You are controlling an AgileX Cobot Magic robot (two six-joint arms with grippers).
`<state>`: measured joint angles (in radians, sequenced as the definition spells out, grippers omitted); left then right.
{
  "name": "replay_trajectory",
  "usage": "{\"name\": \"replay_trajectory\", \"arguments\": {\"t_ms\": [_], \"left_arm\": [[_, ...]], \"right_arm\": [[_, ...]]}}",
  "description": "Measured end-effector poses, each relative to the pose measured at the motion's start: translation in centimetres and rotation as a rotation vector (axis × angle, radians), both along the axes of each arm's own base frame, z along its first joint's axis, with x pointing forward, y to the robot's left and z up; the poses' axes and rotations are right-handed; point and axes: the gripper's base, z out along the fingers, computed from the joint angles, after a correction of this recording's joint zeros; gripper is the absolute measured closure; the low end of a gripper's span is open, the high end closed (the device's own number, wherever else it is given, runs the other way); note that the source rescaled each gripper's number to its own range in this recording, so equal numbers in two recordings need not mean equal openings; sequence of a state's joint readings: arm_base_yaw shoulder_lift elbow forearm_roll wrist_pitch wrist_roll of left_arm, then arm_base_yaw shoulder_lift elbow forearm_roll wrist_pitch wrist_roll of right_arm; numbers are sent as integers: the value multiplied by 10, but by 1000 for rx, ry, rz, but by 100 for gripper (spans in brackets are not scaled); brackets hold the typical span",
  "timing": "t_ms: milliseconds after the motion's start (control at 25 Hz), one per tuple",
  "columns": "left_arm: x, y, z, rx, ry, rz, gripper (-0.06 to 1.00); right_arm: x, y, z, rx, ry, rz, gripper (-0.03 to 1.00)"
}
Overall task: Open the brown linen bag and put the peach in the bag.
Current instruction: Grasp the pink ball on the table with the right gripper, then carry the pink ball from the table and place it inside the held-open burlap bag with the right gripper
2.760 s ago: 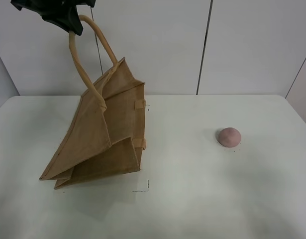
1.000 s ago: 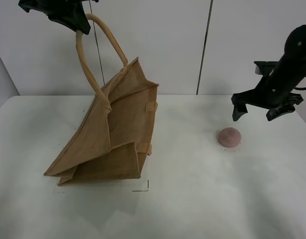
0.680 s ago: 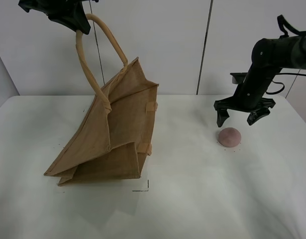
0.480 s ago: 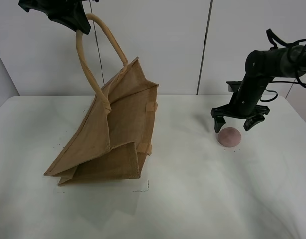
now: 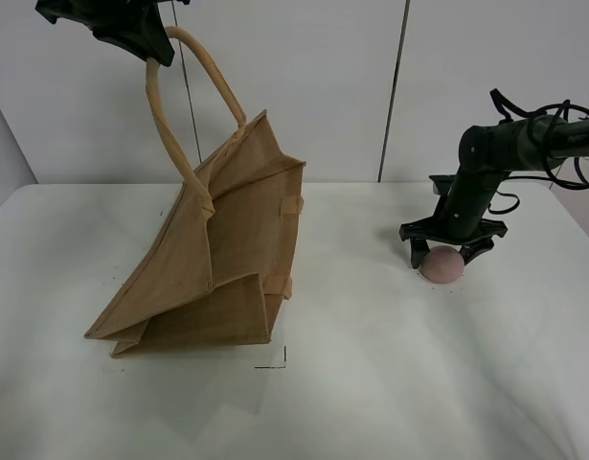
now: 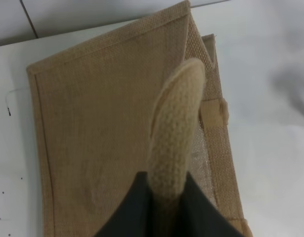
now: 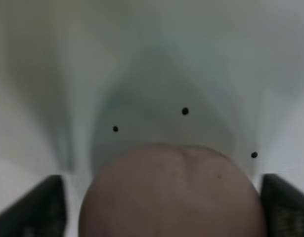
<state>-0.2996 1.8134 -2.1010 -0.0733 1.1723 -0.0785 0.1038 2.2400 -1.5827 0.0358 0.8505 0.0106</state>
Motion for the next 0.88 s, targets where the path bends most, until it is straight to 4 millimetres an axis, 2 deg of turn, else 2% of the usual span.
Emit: {"name": "replay_trajectory", "arguments": {"t_ms": [80, 160, 240, 280, 440, 640, 720, 880], "left_arm": [[0, 0, 0, 0, 0, 0, 94], [0, 0, 0, 0, 0, 0, 94], [0, 0, 0, 0, 0, 0, 94], [0, 0, 0, 0, 0, 0, 94], [0, 0, 0, 0, 0, 0, 94], [0, 0, 0, 0, 0, 0, 94], [0, 0, 0, 0, 0, 0, 94], [0, 0, 0, 0, 0, 0, 94]], "right_arm": [[0, 0, 0, -2, 0, -6, 33], [0, 0, 1, -3, 4, -6, 63], [0, 0, 3, 1, -1, -9, 89], [0, 0, 6, 5, -7, -9, 95], [4, 5, 28, 49, -50, 11, 97], [9, 23, 106, 187, -205, 97, 97], [6, 38, 137, 245, -269, 145, 97], [-1, 80, 168, 336, -333, 234, 97]]}}
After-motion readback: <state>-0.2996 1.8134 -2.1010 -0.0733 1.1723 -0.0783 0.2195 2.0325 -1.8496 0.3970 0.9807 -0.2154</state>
